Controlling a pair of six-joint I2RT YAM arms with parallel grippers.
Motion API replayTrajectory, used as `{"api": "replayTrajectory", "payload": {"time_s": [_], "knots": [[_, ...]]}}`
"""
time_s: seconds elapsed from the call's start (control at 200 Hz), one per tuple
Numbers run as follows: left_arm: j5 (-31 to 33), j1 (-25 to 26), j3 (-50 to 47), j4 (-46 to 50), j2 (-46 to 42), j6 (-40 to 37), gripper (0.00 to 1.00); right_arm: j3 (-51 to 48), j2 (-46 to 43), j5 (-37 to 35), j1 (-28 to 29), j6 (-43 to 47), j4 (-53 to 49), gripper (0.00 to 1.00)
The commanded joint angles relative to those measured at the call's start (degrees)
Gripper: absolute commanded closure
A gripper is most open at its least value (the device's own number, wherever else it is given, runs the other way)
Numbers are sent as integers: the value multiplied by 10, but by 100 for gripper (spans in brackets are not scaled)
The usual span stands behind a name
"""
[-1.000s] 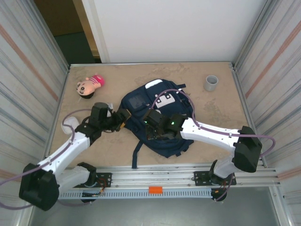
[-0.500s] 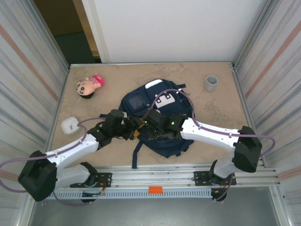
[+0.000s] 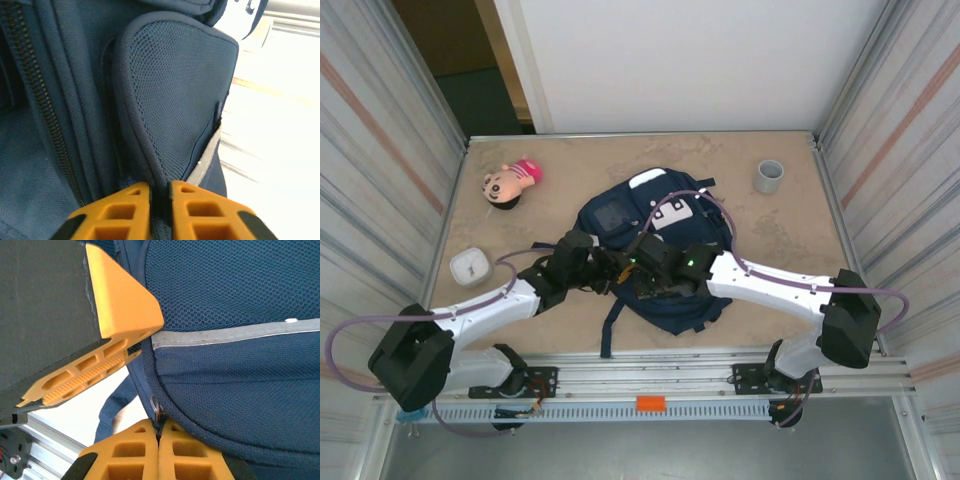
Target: Pack the student bag
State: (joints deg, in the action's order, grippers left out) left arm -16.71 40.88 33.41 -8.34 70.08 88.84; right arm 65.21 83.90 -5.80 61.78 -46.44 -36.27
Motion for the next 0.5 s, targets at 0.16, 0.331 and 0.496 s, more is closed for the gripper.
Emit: {"api": "replayTrajectory", "payload": {"time_s": [0.16,0.331,0.496], "knots": [[25,-40,-1,63,-16,-44,100,-18,-73,-14,-29,16,-89,100],[25,-82,2,118,-44,-93,100,-45,-115,-16,-76,30,-145,100],[15,-117,2,141,-58,-125,100,-64,-146,-8,-112,46,-147,100]]}}
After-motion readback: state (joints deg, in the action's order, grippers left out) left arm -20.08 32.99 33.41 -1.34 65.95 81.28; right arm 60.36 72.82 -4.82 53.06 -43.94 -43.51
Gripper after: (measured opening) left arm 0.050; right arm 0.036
